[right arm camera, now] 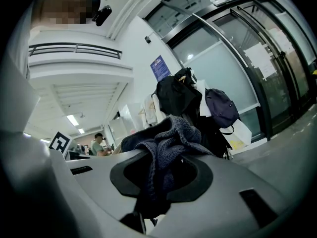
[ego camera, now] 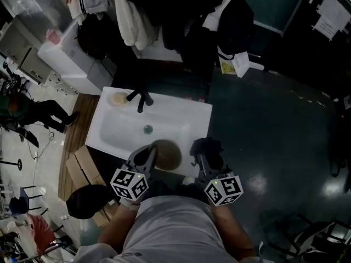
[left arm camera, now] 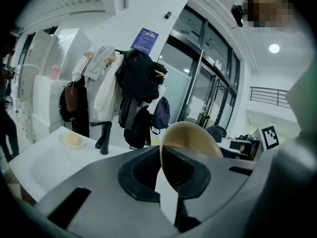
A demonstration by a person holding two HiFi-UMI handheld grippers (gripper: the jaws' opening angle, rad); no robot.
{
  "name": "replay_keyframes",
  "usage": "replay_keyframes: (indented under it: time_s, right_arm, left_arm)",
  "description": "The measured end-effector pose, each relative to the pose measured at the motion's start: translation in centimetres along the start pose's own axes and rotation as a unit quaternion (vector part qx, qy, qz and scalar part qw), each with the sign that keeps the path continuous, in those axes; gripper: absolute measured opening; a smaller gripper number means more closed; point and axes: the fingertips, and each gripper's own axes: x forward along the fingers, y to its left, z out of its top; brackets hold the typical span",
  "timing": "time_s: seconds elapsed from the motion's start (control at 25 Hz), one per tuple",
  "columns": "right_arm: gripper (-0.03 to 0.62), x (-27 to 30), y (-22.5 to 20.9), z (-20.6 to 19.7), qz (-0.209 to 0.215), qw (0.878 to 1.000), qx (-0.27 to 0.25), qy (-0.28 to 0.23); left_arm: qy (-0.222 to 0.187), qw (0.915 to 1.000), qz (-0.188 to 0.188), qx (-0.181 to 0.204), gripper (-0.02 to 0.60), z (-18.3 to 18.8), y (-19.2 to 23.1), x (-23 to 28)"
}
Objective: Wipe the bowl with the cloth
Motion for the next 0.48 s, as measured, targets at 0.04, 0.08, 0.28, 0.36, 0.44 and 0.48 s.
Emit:
replay_keyframes:
  time_s: [0.04,0.08,0.28,0.36,0.44,0.48]
  right_arm:
    - [0.080,0.0,-0.1,0.2,0.001,1.000,-0.001,0.000]
    - [0.080,0.0,-0.2,0.4,0.002,1.000,-0.003,-0.001]
    - [0.080,0.4,-0.3,2.5,0.005,1.000,-0.018,-0.018]
    - [0.081,0.8,0.1,3.4,0.011,0.999,-0.034,-0.025]
    - [0.081,1.3,0.9,4.1,0.021,0.998,-0.056,-0.028]
    - [0.081,1.6,1.3,4.3,0.026,0.997,-0.067,-0.029]
  left_arm:
    - [0.000,1.0000,0.003,0.000,0.020,0.1,0.0,0.2]
    - [0.001,1.0000,0.006,0.000,0.021,0.2,-0.1,0.4]
    - [0.007,0.9999,0.008,0.013,0.020,1.3,-0.3,1.8]
    - [0.008,0.9997,0.006,0.021,0.020,2.0,-0.1,2.7]
    - [0.011,0.9994,0.006,0.031,0.021,2.6,0.2,3.6]
    - [0.012,0.9993,0.006,0.034,0.021,2.8,0.4,4.0]
